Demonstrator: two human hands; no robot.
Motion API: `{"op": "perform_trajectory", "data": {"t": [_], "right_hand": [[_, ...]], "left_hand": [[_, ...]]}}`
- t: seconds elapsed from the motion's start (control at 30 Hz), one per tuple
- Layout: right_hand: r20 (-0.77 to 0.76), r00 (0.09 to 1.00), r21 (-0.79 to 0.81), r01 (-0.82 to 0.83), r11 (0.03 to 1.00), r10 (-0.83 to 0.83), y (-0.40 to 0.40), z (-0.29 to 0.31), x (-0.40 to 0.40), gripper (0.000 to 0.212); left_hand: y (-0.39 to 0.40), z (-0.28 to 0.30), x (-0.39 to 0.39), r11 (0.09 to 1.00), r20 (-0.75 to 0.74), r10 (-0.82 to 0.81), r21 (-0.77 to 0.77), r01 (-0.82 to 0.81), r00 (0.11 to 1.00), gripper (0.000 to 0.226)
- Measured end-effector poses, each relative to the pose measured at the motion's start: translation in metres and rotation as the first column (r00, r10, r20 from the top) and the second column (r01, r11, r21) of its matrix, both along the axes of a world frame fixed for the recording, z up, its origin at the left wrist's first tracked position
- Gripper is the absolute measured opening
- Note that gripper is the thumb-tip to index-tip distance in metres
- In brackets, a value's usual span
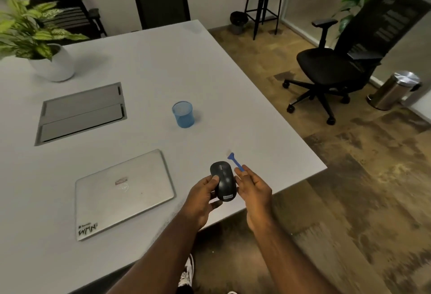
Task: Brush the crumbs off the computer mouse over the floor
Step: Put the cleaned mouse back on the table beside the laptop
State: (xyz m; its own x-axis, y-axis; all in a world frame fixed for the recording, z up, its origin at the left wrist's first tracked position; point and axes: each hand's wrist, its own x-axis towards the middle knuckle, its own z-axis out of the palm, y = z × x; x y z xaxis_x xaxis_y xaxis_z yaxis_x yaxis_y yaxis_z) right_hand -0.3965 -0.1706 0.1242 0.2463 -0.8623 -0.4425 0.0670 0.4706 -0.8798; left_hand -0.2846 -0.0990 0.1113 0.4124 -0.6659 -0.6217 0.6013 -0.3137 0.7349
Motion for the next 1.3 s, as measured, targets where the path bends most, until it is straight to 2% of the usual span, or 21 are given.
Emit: {"op": "perform_trajectory", "data": {"t": [0.27,0.6,0.8,0.97,1.3], "right_hand": [[-0.15,0.989,-0.077,-0.007,0.997,-0.004,-0.04,-0.056,0.071,0.027],[-0.375,0.927,-0.195,-0.086,0.977,0.006,-0.069,-0.117,0.138,0.029],[-0.48,0.877,-0.243,-0.158,0.957,0.023,-0.072,-0.138,0.155,0.029],[-0.507,0.861,-0.233,-0.179,0.956,0.038,-0.068,-0.151,0.155,0.03],[-0.489,0.867,-0.207,-0.222,0.953,0.096,-0.074,-0.166,0.147,0.031]], "left_hand": [[-0.032,-0.032,0.062,0.993,0.019,0.064,0.096,-0.066,0.998,0.023],[-0.07,-0.091,0.119,0.972,0.108,0.075,0.215,-0.097,0.991,0.027],[-0.077,-0.114,0.132,0.952,0.244,0.053,0.281,-0.123,0.968,0.023],[-0.078,-0.129,0.131,0.934,0.308,-0.023,0.345,-0.09,0.951,0.011],[-0.075,-0.14,0.136,0.902,0.411,-0.12,0.425,-0.073,0.904,0.024]]}}
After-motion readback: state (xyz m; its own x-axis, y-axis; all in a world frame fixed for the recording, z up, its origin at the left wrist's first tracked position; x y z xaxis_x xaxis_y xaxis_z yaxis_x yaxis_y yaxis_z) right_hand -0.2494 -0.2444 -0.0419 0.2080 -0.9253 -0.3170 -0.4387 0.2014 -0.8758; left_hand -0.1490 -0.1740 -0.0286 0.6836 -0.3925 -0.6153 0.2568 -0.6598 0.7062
